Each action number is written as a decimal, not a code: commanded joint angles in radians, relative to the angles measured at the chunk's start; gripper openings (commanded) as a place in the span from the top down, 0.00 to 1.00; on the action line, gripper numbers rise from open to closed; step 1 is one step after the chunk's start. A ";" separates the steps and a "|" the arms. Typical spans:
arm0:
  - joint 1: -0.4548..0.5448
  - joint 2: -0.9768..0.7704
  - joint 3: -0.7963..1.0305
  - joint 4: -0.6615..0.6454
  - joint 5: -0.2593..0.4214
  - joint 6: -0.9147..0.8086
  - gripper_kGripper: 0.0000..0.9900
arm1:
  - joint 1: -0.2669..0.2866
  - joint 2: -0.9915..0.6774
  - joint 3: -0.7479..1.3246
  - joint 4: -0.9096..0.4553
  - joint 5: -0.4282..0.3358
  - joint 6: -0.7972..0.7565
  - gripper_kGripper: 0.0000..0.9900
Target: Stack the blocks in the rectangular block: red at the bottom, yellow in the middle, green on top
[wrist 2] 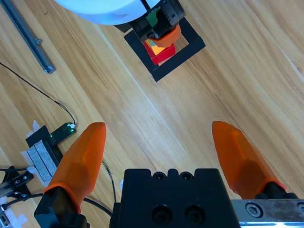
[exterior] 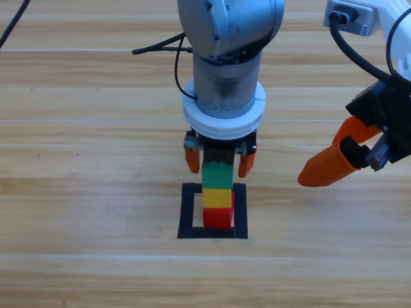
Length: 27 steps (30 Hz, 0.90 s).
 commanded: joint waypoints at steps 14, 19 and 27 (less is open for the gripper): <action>-0.030 0.027 0.000 0.003 0.006 -0.011 0.00 | -0.024 0.060 -0.020 0.032 0.017 -0.001 0.01; -0.030 -0.028 -0.021 0.003 0.009 -0.004 0.00 | -0.024 0.037 -0.020 0.039 0.017 -0.003 0.01; 0.024 -0.200 -0.020 0.005 0.043 0.055 0.00 | -0.024 0.024 -0.026 0.042 0.017 -0.003 0.01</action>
